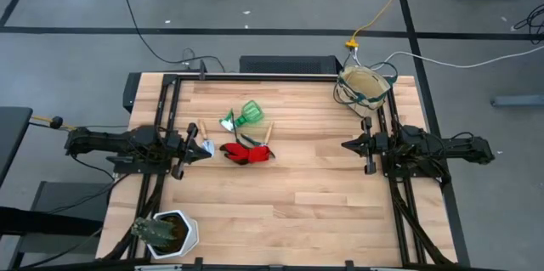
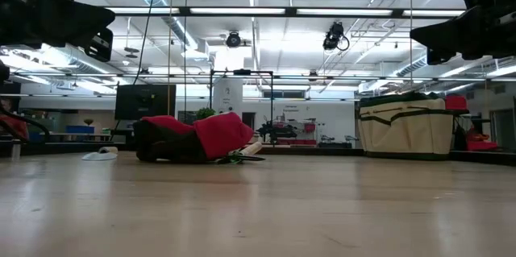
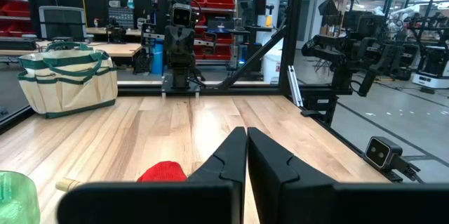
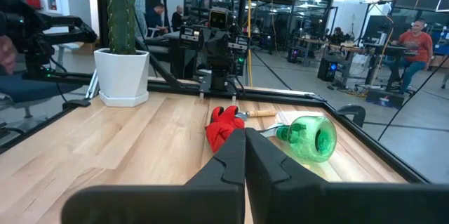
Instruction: Pick & Place Garden tools in Gardening bag
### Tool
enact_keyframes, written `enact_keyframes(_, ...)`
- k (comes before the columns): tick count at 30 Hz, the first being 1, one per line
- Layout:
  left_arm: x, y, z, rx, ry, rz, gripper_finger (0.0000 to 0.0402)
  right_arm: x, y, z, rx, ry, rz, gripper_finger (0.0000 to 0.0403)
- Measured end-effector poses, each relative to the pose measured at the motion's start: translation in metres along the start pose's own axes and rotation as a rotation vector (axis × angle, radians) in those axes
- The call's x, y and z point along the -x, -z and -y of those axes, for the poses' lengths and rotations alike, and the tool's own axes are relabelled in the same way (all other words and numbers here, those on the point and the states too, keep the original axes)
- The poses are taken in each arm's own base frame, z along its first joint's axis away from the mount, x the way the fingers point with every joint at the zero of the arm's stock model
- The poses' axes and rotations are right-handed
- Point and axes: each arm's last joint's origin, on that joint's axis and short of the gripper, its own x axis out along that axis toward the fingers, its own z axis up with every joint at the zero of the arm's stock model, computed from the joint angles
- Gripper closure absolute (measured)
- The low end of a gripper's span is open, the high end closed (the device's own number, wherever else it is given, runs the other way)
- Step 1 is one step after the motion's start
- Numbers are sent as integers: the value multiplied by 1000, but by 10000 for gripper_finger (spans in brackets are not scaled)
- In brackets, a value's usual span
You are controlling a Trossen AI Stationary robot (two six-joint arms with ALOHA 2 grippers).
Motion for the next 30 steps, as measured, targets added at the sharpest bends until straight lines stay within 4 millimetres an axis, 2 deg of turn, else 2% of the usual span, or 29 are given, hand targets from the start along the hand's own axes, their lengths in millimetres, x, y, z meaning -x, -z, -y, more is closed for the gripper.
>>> enact_keyframes(30,0,-1,0,27,0,8,381,0,0,0,0,0,0,399)
